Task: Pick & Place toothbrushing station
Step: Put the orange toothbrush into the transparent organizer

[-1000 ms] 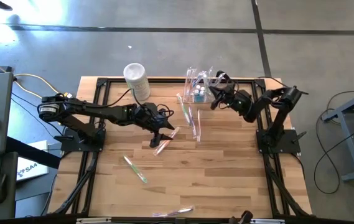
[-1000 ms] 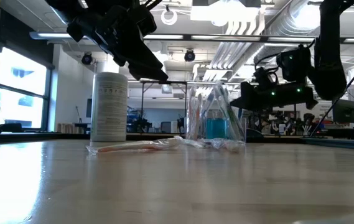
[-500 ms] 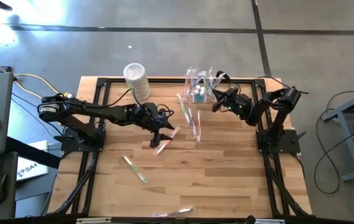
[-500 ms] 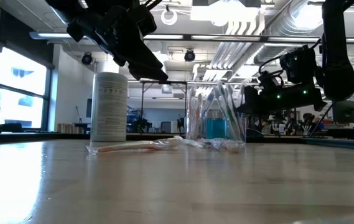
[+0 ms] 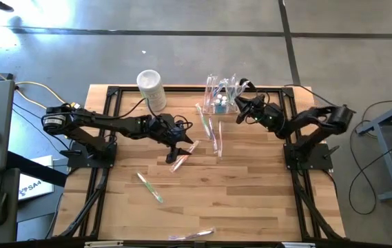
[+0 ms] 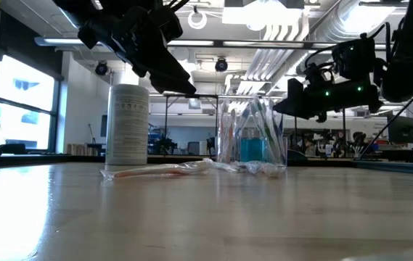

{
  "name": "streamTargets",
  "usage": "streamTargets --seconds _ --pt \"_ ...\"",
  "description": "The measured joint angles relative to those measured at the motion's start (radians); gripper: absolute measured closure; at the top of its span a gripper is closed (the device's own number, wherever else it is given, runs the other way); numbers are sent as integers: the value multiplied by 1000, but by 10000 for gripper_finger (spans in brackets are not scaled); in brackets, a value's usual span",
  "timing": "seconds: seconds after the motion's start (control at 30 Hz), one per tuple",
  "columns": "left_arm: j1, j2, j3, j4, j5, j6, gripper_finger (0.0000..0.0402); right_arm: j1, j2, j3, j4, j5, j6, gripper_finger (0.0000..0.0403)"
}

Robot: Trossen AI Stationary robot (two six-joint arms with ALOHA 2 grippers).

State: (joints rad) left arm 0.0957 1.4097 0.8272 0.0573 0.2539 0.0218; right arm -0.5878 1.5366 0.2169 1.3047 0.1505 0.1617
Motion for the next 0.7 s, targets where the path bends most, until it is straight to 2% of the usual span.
streamTargets --seconds 0.2,0.33,0.47,0.6,0.7 --pt "0 0 0 -30 0 -26 162 46 -165 0 -143 -24 -26 212" --pt "1 0 0 -109 0 -55 162 125 -273 0 -221 -74 -119 161" --pt "0 0 0 -177 0 -63 162 218 -351 0 -281 -74 -154 144" --pt "0 0 0 -174 -9 -166 162 291 -392 0 -306 -72 -159 143" --pt "-1 11 0 -165 -101 -250 162 334 -404 0 -305 -71 -170 145"
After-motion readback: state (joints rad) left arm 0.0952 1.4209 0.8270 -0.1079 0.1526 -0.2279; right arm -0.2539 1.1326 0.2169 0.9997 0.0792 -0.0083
